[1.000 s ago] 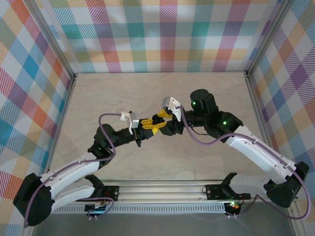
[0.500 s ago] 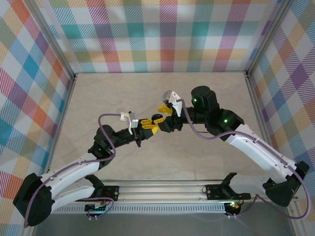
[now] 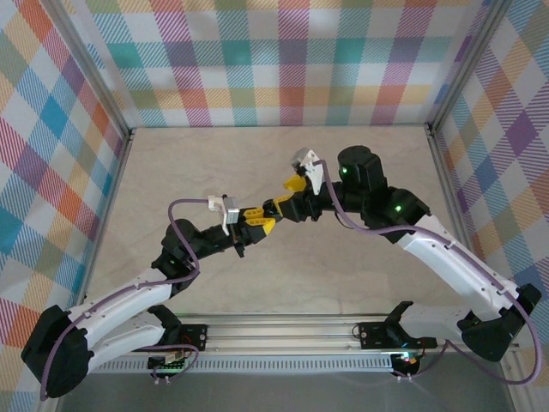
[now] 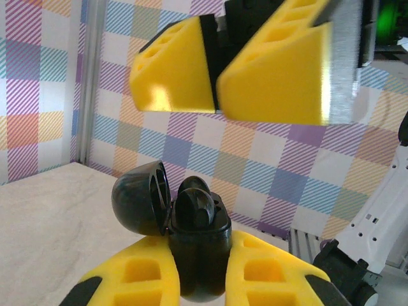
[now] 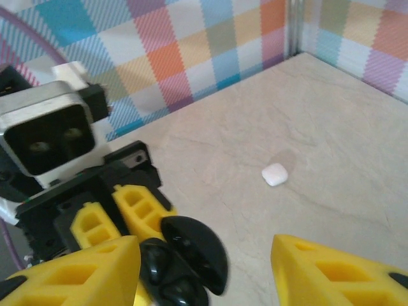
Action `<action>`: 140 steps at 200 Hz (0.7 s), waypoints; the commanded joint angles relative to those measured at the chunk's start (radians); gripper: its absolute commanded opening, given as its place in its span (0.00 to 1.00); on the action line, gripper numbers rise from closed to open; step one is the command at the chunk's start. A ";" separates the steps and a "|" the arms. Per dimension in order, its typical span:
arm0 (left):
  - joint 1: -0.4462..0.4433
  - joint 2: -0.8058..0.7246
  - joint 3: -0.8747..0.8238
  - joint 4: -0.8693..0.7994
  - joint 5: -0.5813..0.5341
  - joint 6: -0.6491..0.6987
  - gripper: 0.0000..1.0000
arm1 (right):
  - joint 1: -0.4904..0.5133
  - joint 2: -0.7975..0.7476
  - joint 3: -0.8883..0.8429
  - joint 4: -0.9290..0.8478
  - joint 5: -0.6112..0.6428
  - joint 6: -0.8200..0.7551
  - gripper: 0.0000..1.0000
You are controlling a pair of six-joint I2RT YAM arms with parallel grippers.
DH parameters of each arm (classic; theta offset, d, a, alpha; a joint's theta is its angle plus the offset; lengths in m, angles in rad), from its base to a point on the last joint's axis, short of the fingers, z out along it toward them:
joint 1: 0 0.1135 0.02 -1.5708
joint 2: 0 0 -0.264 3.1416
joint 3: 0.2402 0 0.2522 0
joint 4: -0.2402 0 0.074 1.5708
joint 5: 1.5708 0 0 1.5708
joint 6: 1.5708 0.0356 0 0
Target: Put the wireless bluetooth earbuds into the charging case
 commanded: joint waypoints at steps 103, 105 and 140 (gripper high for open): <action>-0.040 0.081 0.137 -0.144 0.099 0.059 0.00 | -0.279 0.122 -0.107 0.059 -0.428 0.456 0.55; -0.041 0.084 0.138 -0.140 0.099 0.058 0.00 | -0.278 0.124 -0.110 0.068 -0.440 0.459 0.54; -0.049 0.136 0.165 -0.103 0.108 0.042 0.00 | -0.277 0.164 -0.129 0.150 -0.608 0.494 0.54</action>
